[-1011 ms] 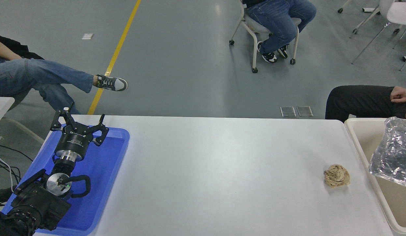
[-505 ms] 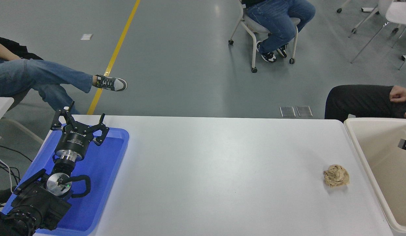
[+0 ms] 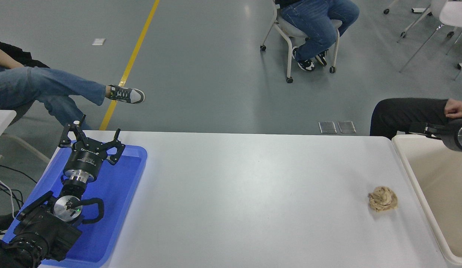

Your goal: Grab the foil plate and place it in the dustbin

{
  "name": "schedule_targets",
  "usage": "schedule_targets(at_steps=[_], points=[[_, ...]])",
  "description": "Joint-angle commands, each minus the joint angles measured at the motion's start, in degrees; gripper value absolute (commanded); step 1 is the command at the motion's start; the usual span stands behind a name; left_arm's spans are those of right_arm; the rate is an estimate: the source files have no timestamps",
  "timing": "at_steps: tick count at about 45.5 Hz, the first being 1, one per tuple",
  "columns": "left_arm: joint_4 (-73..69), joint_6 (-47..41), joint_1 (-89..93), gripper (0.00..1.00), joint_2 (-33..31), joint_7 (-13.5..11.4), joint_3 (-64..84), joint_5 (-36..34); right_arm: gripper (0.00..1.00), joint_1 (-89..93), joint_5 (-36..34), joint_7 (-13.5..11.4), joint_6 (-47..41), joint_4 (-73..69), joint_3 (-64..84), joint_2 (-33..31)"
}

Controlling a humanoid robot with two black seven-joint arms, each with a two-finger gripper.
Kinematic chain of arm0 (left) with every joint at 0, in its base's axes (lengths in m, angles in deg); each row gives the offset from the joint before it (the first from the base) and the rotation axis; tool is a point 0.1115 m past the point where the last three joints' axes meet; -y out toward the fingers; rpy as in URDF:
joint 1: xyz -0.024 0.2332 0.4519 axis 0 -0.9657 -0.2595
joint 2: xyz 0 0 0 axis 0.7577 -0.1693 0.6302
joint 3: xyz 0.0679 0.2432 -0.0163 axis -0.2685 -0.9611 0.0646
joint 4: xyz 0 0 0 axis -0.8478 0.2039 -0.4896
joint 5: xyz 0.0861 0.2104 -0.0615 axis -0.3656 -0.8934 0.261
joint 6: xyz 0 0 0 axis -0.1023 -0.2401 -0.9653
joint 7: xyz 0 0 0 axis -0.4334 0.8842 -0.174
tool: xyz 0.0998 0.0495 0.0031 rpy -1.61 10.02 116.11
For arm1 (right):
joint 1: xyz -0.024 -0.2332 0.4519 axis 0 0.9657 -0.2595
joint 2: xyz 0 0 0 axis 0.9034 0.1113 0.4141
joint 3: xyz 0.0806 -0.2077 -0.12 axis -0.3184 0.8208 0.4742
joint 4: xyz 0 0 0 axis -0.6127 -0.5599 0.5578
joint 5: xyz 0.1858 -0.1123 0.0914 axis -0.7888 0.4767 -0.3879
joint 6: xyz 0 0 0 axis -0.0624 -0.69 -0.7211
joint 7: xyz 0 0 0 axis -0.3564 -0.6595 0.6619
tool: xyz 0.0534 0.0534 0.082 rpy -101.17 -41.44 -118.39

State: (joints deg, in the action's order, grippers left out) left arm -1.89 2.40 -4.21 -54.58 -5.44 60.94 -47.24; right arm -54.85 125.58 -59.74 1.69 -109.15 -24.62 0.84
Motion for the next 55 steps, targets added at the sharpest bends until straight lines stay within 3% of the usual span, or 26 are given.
schedule_targets(at_steps=[1,12,27,55], points=[[0.1,0.0,0.0,1.0,0.0,0.0,0.0,0.0,1.0,-12.7,-0.5,-0.1,-5.5,-14.6,9.1,-1.2],[0.1,0.0,0.0,1.0,-0.1,0.0,0.0,0.0,1.0,-24.8,-1.4,0.0,-11.0,-23.3,15.3,5.2],[0.1,0.0,-0.1,1.0,0.0,0.0,0.0,0.1,1.0,-34.1,-14.3,-0.1,-15.8,-30.6,18.2,17.6],[0.1,0.0,-0.1,1.0,0.1,0.0,0.0,0.1,1.0,-40.2,-20.9,0.0,-20.4,-34.7,24.8,28.0]])
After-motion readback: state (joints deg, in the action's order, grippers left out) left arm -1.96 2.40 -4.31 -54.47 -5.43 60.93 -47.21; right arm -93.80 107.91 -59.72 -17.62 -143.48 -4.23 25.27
